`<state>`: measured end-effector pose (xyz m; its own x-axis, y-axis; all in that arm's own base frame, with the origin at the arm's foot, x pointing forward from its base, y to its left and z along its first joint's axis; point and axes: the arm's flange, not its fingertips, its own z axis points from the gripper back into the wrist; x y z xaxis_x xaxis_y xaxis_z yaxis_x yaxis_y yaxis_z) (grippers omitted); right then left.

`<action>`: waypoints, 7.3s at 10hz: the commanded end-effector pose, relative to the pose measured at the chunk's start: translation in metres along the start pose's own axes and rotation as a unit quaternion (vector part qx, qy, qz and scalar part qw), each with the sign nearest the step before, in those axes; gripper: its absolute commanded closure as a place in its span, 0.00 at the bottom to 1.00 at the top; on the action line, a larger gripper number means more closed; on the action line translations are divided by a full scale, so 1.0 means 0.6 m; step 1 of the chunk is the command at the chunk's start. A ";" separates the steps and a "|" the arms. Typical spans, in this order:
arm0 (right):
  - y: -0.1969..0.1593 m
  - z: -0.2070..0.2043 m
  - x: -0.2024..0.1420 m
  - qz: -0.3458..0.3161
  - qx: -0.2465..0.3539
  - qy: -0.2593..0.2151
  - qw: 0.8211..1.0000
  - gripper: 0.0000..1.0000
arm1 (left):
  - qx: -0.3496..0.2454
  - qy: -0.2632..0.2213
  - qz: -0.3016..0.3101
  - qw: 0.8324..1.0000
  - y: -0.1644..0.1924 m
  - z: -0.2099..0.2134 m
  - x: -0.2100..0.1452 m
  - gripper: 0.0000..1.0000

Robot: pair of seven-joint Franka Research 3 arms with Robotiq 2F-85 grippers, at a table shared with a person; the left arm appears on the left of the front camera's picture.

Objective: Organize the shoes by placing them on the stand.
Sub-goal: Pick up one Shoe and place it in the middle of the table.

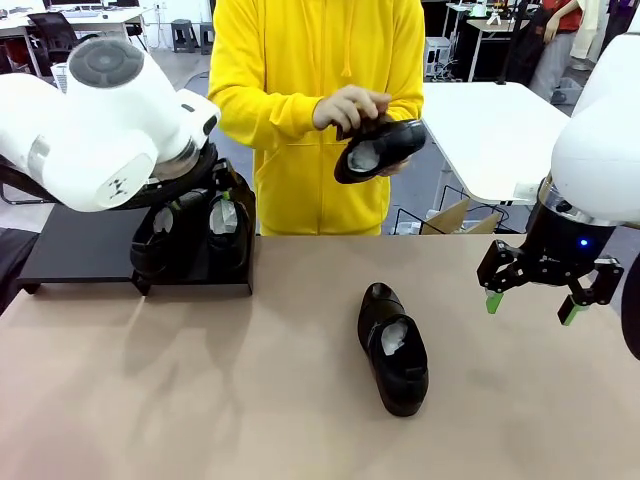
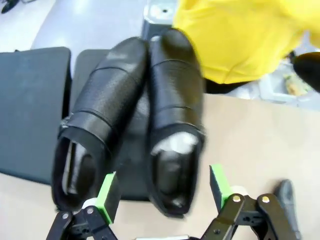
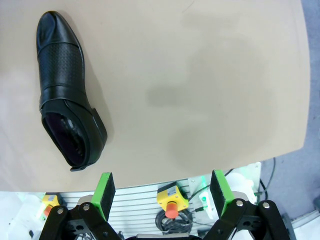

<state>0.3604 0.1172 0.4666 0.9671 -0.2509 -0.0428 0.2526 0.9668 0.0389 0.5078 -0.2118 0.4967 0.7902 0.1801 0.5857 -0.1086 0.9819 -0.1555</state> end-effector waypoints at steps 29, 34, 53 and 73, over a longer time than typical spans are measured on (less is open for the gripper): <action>0.239 -0.106 -0.107 0.164 -0.038 -0.028 0.985 0.00 | -0.122 0.287 0.020 0.950 0.046 0.299 -0.099 0.08; 0.186 -0.057 -0.117 0.104 -0.022 -0.082 0.991 0.00 | -0.122 0.287 0.020 0.950 0.046 0.299 -0.099 0.08; 0.038 0.050 -0.248 0.143 0.009 -0.007 0.990 0.00 | -0.122 0.287 0.020 0.950 0.046 0.299 -0.099 0.08; 0.208 -0.171 -0.001 0.084 -0.043 -0.019 0.995 0.34 | -0.122 0.287 0.020 0.950 0.046 0.299 -0.099 0.08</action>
<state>0.3883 0.2438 0.3720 0.9978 -0.0552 -0.0362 0.0543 0.9982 -0.0250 0.3506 -0.1856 0.5988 0.9944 0.0852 0.0630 -0.0555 0.9256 -0.3745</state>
